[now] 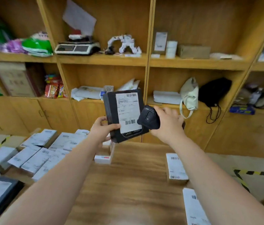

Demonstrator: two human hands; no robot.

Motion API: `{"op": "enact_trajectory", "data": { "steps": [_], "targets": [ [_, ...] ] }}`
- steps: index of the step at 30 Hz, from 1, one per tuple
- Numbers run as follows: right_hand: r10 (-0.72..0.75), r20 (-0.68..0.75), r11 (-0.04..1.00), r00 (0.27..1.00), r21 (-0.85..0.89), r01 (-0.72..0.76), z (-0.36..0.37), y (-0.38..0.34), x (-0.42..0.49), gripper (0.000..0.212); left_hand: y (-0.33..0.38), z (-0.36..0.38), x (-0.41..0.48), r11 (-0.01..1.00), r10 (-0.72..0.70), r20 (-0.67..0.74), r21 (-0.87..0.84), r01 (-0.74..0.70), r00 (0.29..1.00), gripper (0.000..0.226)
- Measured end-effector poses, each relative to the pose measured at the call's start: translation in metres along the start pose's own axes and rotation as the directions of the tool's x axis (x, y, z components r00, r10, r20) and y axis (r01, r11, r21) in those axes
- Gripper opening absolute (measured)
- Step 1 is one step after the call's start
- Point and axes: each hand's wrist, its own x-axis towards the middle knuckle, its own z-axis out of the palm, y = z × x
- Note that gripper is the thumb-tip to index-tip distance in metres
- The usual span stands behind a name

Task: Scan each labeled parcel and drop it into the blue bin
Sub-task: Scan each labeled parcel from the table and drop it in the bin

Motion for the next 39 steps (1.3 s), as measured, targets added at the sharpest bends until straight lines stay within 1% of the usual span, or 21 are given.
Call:
{"op": "enact_trajectory", "data": {
  "steps": [3, 6, 9, 11, 15, 23, 26, 33, 35, 39],
  "targets": [
    [-0.073, -0.11, 0.996, 0.991, -0.063, 0.067, -0.048, -0.026, 0.027, 0.086, 0.066, 0.001, 0.003, 0.984, 0.177, -0.013, -0.026, -0.178, 0.984, 0.06],
    [-0.145, -0.206, 0.976, 0.968, -0.188, 0.106, -0.088, -0.048, 0.046, 0.083, 0.114, 0.002, 0.002, 0.939, 0.341, -0.048, -0.041, -0.343, 0.939, 0.061],
    [-0.186, -0.291, 0.952, 0.939, -0.288, 0.099, -0.112, -0.061, 0.06, 0.079, 0.148, -0.002, 0.002, 0.907, 0.406, -0.083, -0.089, -0.412, 0.91, 0.068],
    [-0.199, -0.306, 0.94, 0.931, -0.329, 0.093, -0.124, -0.067, 0.066, 0.081, 0.162, -0.006, 0.004, 0.893, 0.43, -0.11, -0.096, -0.44, 0.896, 0.071],
    [-0.226, -0.273, 0.91, 0.935, -0.402, 0.103, -0.137, -0.077, 0.074, 0.084, 0.176, -0.014, 0.008, 0.876, 0.461, -0.148, -0.079, -0.475, 0.875, 0.07],
    [-0.263, -0.296, 0.87, 0.918, -0.484, 0.093, -0.137, -0.091, 0.079, 0.079, 0.189, -0.027, 0.014, 0.862, 0.495, -0.155, -0.033, -0.505, 0.855, 0.07],
    [-0.264, -0.307, 0.853, 0.915, -0.518, 0.072, -0.137, -0.09, 0.077, 0.079, 0.191, -0.023, 0.017, 0.866, 0.489, -0.144, -0.036, -0.498, 0.86, 0.07],
    [-0.212, -0.325, 0.868, 0.922, -0.497, 0.025, -0.148, -0.077, 0.074, 0.081, 0.198, -0.008, 0.02, 0.867, 0.484, -0.122, -0.069, -0.494, 0.866, 0.069],
    [-0.203, -0.324, 0.874, 0.924, -0.486, 0.022, -0.149, -0.074, 0.072, 0.079, 0.2, -0.004, 0.021, 0.873, 0.467, -0.103, -0.106, -0.476, 0.878, 0.067],
    [-0.17, -0.331, 0.891, 0.928, -0.454, 0.002, -0.15, -0.067, 0.069, 0.077, 0.197, 0.007, 0.022, 0.869, 0.475, -0.083, -0.108, -0.482, 0.876, 0.063]
  ]
}}
